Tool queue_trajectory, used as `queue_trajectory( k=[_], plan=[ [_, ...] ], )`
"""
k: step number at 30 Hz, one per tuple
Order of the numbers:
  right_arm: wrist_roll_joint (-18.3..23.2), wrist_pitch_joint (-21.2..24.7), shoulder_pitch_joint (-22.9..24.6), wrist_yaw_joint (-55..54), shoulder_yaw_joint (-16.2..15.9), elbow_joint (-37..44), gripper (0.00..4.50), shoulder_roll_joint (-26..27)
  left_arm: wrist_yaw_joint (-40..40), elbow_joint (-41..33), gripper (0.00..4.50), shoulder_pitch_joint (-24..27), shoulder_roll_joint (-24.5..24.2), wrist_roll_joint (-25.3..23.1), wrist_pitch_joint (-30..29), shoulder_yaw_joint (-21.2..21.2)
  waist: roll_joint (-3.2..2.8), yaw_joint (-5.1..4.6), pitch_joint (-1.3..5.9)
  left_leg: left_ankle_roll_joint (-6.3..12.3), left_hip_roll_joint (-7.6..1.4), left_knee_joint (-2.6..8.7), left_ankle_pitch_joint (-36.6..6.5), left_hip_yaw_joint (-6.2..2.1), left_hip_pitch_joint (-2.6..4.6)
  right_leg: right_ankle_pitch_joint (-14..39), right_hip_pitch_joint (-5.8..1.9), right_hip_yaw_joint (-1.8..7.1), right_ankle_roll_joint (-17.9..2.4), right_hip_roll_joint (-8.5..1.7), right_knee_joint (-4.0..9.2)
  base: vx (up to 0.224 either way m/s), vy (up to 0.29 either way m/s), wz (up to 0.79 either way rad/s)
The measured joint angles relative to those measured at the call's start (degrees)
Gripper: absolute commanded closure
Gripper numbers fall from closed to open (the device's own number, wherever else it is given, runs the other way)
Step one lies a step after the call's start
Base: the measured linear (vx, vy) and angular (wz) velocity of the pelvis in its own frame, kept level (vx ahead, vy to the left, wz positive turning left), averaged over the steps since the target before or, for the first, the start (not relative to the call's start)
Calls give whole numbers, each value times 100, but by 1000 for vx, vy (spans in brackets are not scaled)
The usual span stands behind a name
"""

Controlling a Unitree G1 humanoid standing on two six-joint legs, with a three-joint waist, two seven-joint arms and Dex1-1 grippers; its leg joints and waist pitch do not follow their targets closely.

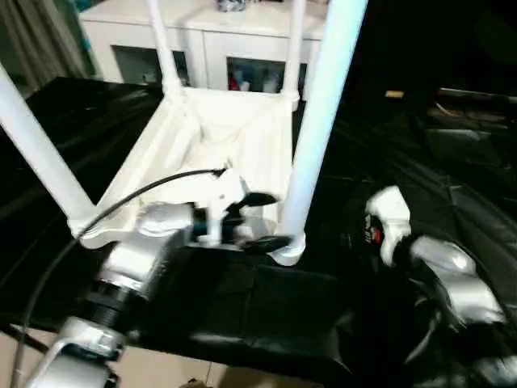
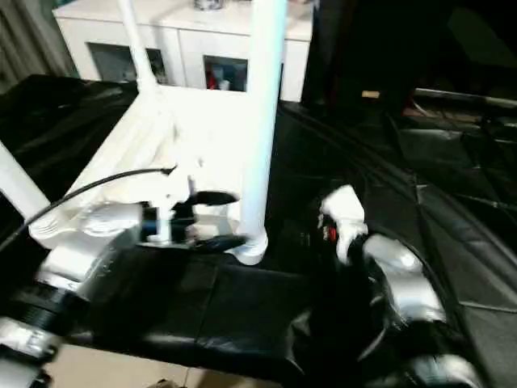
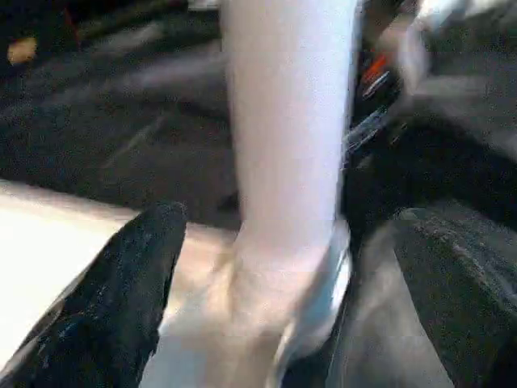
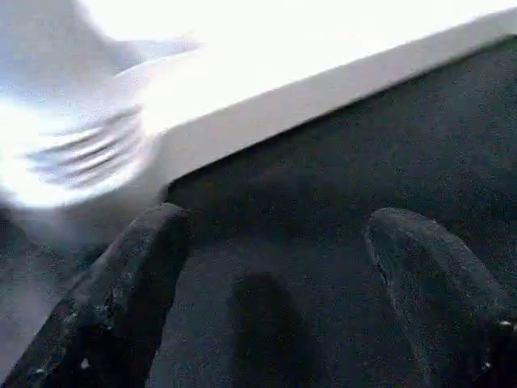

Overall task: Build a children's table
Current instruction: Rotate table base

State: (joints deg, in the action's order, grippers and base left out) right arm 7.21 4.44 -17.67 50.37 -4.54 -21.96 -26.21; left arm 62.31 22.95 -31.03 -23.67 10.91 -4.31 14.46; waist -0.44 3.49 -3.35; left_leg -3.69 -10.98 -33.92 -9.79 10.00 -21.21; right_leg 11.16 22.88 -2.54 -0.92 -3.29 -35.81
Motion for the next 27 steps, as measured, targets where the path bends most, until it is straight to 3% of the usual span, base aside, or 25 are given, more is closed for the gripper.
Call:
queue_trajectory(
  k=[6,14,20,24,27],
  plan=[
    [212,406,255,792,-290,893,61,-365,127,865,74,-379,-263,-509,523,224,-5,24,2,1,0,5,-1,0,-3,0,0,0,0,0,8,0,0,0],
    [316,758,247,1158,-490,1553,61,-595,832,1721,135,-745,-27,-617,690,454,-9,159,1,0,-1,4,0,0,-2,-1,1,-2,-1,0,4,0,0,0],
    [380,1021,258,1260,-505,1971,61,-743,728,2624,182,-1173,137,-960,1110,563,-32,178,4,1,2,2,-1,0,-2,-1,-6,0,-2,-2,10,0,0,0],
    [389,1147,401,1320,-504,2161,61,-895,749,3046,218,-1403,210,-1092,1290,631,-72,180,3,1,1,3,-1,-2,-4,-2,-7,-3,-2,-3,13,0,0,0],
    [390,1184,437,1341,-513,2197,61,-933,827,3239,243,-1527,279,-1177,1370,647,-147,172,2,1,2,1,-1,-2,-4,-3,-9,-3,-4,-3,14,0,0,0]
  ],
)
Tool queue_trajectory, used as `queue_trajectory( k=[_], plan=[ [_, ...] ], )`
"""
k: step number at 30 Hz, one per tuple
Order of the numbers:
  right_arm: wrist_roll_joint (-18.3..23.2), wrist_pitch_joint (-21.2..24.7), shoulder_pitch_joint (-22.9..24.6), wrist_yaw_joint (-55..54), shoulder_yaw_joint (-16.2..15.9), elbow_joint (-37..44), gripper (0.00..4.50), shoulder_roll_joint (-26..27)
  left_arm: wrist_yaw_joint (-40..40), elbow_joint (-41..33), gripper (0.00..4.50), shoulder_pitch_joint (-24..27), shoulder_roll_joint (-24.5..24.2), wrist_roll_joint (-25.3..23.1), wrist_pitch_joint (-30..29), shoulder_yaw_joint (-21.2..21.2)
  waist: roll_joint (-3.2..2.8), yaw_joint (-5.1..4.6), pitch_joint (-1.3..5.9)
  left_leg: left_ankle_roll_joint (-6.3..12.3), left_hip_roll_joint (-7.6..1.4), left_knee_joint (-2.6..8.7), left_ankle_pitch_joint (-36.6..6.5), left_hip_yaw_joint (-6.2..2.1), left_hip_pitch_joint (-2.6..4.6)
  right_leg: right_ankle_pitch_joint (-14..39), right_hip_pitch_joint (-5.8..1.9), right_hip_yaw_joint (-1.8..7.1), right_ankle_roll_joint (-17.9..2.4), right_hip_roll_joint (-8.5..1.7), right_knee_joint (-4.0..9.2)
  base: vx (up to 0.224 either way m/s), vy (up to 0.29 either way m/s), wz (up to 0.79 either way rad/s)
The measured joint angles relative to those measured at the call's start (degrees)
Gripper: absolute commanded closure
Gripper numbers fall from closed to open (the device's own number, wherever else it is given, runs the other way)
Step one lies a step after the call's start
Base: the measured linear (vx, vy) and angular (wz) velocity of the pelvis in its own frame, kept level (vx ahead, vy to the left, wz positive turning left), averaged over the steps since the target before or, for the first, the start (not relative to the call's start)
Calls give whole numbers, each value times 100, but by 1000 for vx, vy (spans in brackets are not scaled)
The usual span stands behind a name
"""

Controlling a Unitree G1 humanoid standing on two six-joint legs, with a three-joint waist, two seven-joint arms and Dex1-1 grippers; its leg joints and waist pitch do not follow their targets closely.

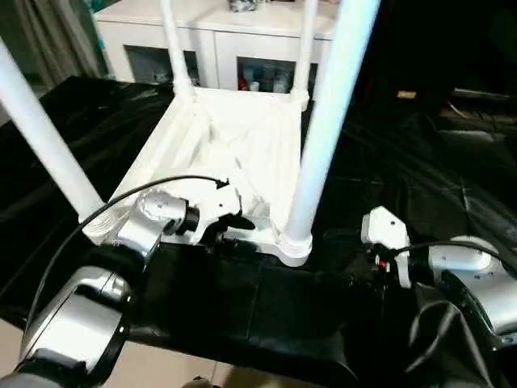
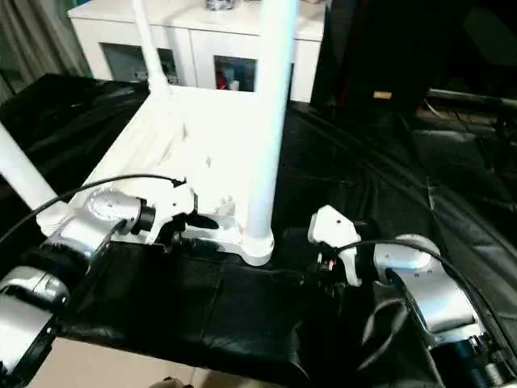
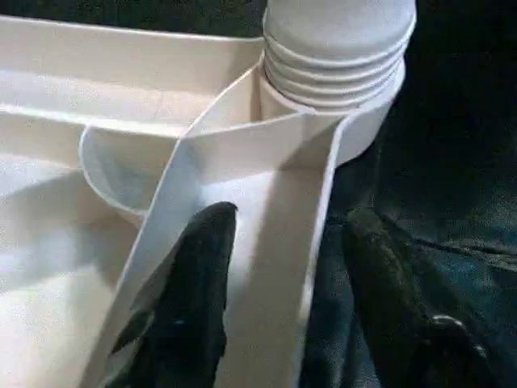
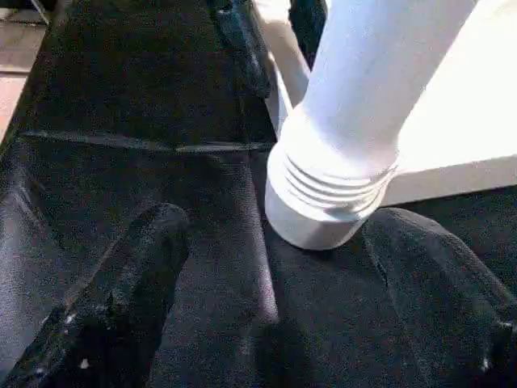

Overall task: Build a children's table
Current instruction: Rotate table base

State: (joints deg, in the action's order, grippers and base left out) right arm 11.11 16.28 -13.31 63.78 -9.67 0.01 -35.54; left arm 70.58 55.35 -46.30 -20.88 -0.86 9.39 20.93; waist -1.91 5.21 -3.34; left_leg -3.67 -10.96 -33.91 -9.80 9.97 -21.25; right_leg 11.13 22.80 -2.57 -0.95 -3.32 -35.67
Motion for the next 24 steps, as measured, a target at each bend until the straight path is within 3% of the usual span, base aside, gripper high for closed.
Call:
queue_trajectory(
  k=[3,9,17,24],
  plan=[
    [0,93,30,-20,-2,101,61,-86,57,358,271,-189,117,-160,126,56,-69,-3,11,0,1,-2,0,-1,2,0,-3,0,1,0,-1,0,0,0],
    [5,204,181,-94,2,455,61,-144,46,817,314,-424,271,-449,295,227,-152,-8,25,2,1,-2,-1,-8,-2,0,-6,-6,2,1,5,0,0,0],
    [27,253,204,-96,8,560,61,-244,-16,1102,379,-554,256,-792,334,398,-156,-16,24,2,1,-3,-1,-9,-1,-1,-8,-7,2,1,8,0,0,0],
    [22,297,154,-190,7,553,61,-202,200,1181,434,-558,326,-659,176,173,-151,-28,21,11,1,0,-6,-8,-12,-3,-5,-8,2,1,27,0,0,0]
  ],
)
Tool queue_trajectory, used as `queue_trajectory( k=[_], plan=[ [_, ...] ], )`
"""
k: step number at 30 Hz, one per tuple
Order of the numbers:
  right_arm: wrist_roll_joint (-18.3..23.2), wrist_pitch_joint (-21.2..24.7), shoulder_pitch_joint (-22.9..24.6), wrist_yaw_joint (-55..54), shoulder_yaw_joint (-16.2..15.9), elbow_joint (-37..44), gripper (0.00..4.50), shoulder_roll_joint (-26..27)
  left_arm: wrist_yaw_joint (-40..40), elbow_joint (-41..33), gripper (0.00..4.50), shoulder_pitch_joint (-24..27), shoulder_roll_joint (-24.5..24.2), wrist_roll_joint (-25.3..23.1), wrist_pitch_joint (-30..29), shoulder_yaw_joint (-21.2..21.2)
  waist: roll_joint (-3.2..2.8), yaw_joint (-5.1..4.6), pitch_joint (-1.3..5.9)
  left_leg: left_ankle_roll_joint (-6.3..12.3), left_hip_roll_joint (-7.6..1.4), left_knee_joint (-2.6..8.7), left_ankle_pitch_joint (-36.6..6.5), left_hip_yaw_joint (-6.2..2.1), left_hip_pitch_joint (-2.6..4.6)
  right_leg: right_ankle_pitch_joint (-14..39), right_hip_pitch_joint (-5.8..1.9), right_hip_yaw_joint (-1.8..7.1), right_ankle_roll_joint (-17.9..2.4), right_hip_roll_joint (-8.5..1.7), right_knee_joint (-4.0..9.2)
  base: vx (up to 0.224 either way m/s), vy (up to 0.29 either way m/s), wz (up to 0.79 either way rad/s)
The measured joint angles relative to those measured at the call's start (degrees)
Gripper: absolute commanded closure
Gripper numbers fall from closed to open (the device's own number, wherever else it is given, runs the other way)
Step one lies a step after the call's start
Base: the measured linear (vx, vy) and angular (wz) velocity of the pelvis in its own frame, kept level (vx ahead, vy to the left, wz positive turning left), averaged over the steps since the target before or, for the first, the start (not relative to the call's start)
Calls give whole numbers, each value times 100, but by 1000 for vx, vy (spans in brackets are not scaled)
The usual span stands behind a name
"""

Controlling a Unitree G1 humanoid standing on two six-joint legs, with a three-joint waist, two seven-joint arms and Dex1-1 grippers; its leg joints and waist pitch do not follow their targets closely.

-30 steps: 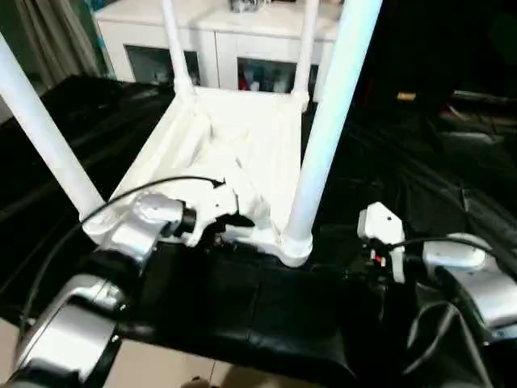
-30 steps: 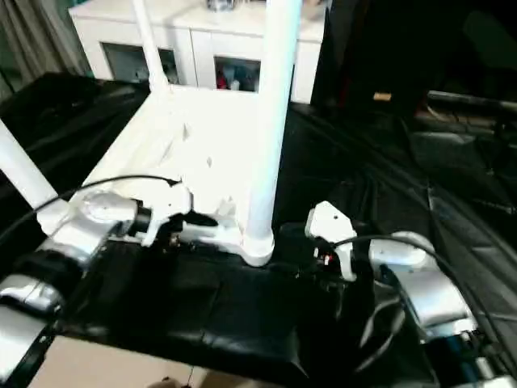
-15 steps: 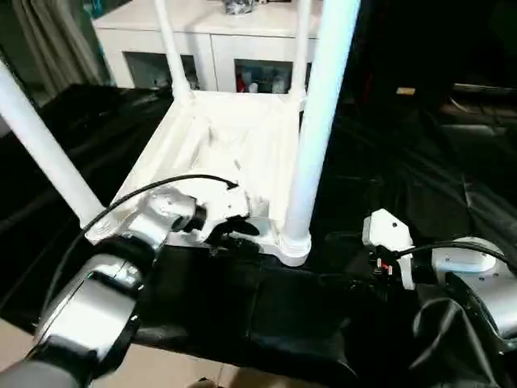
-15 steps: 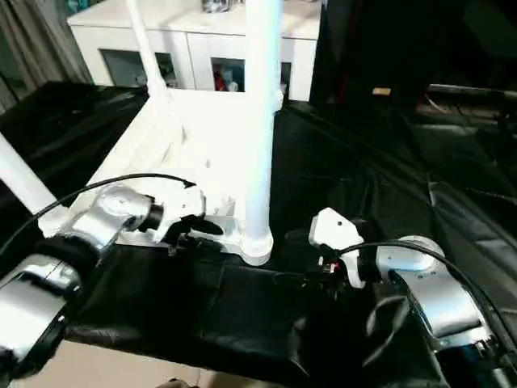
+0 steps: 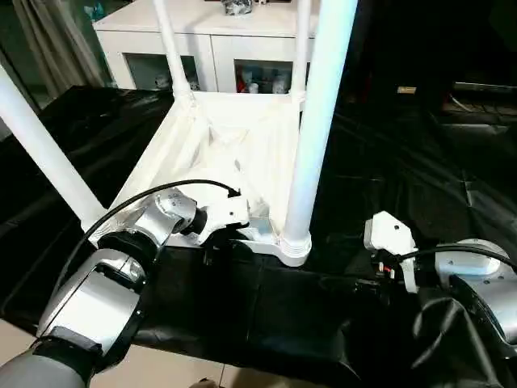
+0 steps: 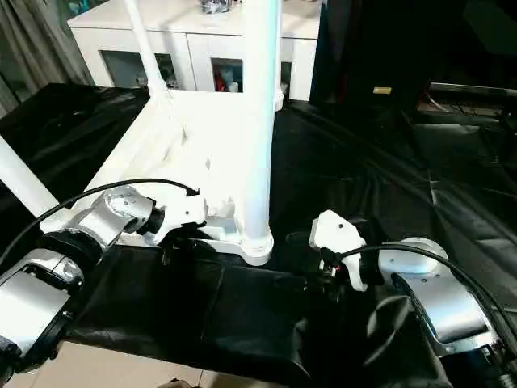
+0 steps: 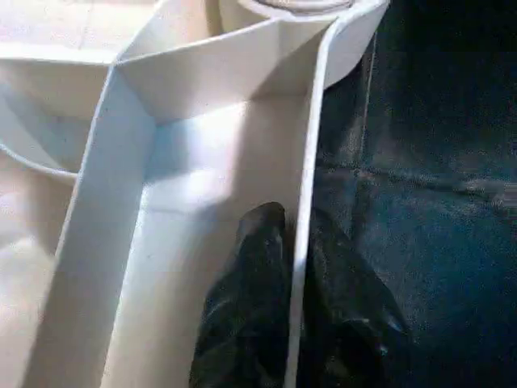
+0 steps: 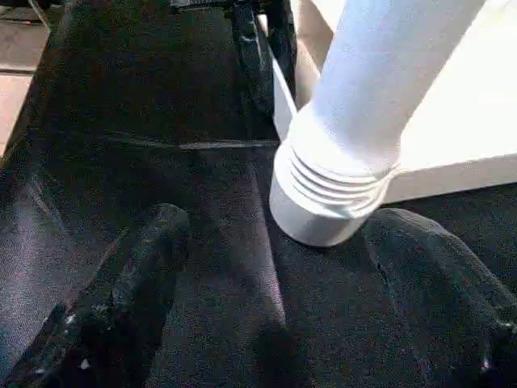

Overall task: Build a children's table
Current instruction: Rotate table base

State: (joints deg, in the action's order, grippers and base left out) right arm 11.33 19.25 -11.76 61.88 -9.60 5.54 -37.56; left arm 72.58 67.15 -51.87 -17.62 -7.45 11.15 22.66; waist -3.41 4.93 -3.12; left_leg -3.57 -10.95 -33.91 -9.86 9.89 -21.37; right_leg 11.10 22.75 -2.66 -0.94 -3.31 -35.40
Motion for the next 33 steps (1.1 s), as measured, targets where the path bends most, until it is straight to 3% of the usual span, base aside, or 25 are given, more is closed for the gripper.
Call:
queue_trajectory(
  k=[7,12,15,20,33],
  plan=[
    [-145,-199,-158,-277,-20,-293,61,191,180,-538,446,285,-56,64,-297,-96,-7,-32,6,25,0,5,-16,11,-2,1,3,5,1,-1,18,0,0,0],
    [-235,-241,-334,-762,17,-595,61,536,-46,-1379,446,848,-32,372,-733,-445,29,-95,13,25,-2,9,-17,18,8,2,1,7,4,-2,13,0,0,0],
    [-231,-215,-342,-917,37,-706,61,653,-263,-2230,446,1406,-47,636,-976,-693,126,-151,15,24,-4,14,-17,20,12,5,3,6,8,-4,10,0,0,0],
    [-262,-409,-345,-1006,12,-988,61,840,-332,-3202,446,2032,-219,685,-1128,-688,181,-174,39,27,-2,17,-20,26,12,9,1,10,15,-7,20,0,0,0],
    [-353,-686,-365,-1152,-169,-1287,61,1203,-592,-3958,446,2280,-380,452,-1596,-481,255,-221,81,25,-2,22,-21,28,21,10,-5,10,17,-7,20,0,0,0]
  ],
)
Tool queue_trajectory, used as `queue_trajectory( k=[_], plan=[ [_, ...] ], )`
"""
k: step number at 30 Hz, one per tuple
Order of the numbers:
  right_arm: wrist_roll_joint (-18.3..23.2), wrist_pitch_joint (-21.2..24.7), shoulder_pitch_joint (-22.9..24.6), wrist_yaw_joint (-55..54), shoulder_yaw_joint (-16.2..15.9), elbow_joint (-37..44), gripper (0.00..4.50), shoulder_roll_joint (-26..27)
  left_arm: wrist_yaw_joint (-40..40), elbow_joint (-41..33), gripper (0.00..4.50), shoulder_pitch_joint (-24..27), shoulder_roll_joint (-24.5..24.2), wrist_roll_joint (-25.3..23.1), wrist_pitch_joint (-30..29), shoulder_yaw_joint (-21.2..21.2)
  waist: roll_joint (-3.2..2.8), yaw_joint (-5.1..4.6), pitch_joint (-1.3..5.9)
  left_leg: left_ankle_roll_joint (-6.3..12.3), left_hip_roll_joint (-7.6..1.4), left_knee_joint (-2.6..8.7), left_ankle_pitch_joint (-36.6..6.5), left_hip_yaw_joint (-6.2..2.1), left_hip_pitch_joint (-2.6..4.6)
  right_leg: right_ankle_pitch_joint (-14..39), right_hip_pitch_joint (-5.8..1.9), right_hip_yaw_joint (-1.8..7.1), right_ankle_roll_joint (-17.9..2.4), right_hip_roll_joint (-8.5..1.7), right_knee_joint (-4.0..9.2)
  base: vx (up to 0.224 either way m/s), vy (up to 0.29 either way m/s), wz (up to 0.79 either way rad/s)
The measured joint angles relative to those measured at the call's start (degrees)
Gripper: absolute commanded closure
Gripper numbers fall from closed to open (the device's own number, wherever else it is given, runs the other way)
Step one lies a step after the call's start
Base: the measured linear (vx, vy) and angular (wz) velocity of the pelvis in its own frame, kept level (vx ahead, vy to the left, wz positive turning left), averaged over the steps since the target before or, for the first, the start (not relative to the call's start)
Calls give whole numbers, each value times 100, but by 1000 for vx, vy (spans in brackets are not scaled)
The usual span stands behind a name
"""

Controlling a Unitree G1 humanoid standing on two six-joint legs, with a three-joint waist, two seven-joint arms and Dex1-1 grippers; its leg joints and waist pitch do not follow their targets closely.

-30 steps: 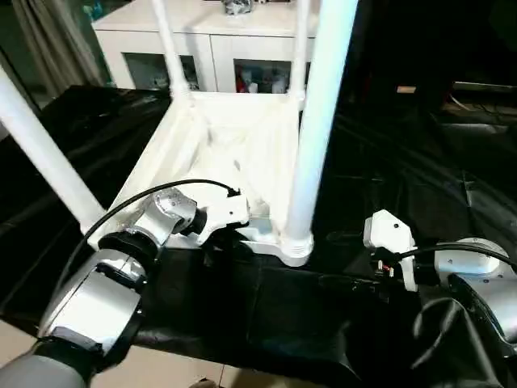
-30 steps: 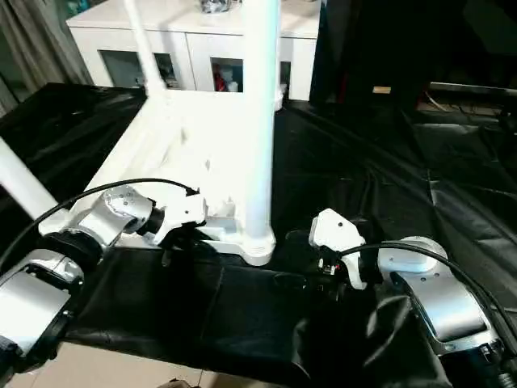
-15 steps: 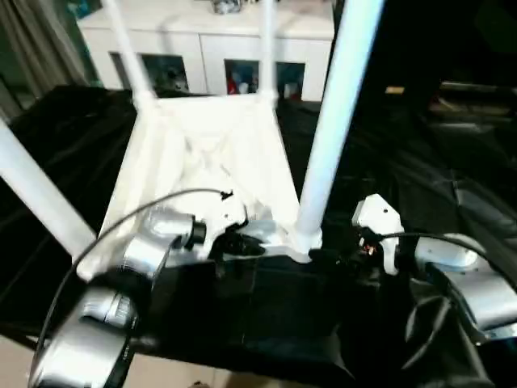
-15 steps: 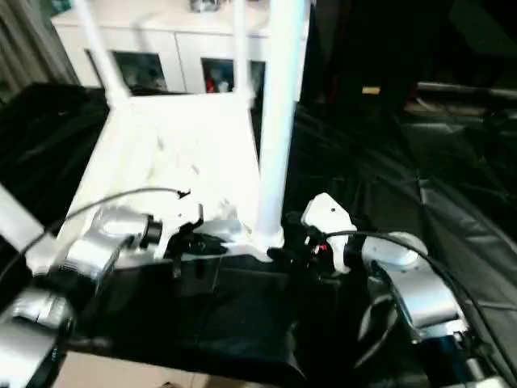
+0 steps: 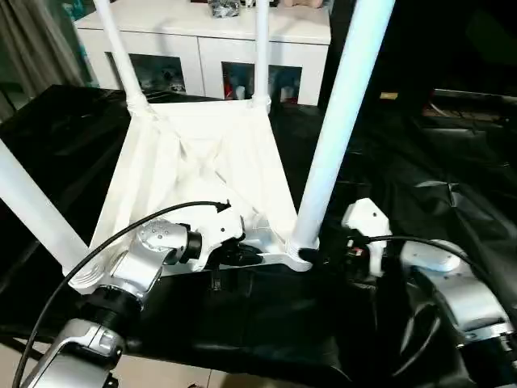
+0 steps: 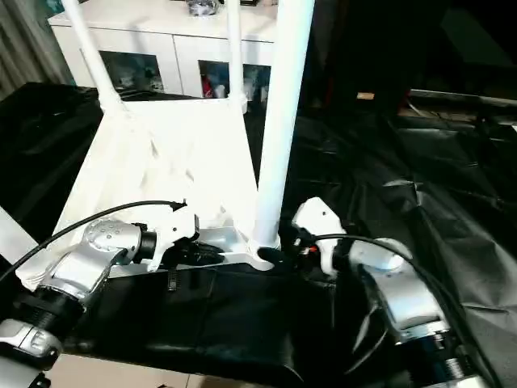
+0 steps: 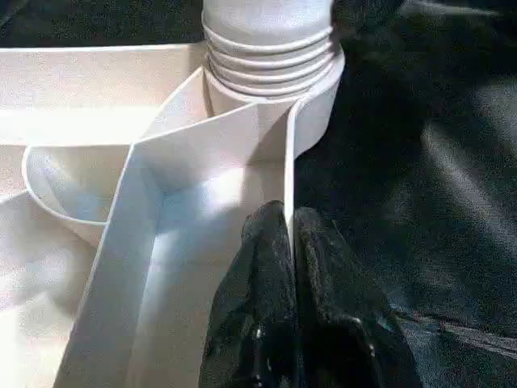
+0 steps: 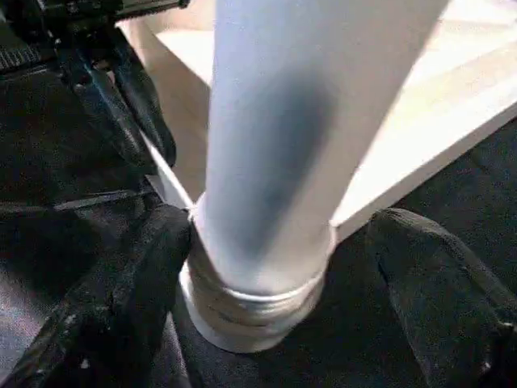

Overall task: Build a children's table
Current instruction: Rotate leg to tighten

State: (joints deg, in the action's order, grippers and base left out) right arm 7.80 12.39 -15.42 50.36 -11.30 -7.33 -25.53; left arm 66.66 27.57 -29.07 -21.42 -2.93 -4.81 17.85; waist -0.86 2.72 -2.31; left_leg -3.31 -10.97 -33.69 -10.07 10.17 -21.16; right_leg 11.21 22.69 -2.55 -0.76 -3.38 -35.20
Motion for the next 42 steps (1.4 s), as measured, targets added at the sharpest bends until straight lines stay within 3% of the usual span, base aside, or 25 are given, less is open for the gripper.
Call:
queue_trajectory(
  k=[16,17,29,38,42],
  plan=[
    [-145,-203,-250,-54,-97,-411,61,224,0,-274,446,6,-99,-76,-342,93,3,-58,1,-1,1,3,0,0,2,-1,-1,1,-1,0,2,0,0,0],
    [-145,-216,-250,-47,-97,-416,91,225,5,-283,450,9,-104,-76,-363,93,3,-61,1,-1,1,5,0,0,1,-1,0,1,-1,0,3,0,0,0],
    [-119,-312,-254,68,-145,-467,172,234,55,-262,450,-28,-117,-73,-452,109,3,-74,1,-1,1,10,0,0,3,0,-1,0,0,1,10,0,0,0],
    [-86,-382,-256,76,-123,-561,183,300,98,-263,450,-25,-140,-43,-505,93,6,-89,2,-1,1,20,0,0,5,1,-1,0,1,2,17,0,0,0],
    [-132,-369,-262,-551,43,-850,183,696,-279,-204,450,-32,52,-28,-744,-31,28,-123,1,-3,0,16,1,0,19,16,-11,0,27,2,14,0,0,0]
  ],
)
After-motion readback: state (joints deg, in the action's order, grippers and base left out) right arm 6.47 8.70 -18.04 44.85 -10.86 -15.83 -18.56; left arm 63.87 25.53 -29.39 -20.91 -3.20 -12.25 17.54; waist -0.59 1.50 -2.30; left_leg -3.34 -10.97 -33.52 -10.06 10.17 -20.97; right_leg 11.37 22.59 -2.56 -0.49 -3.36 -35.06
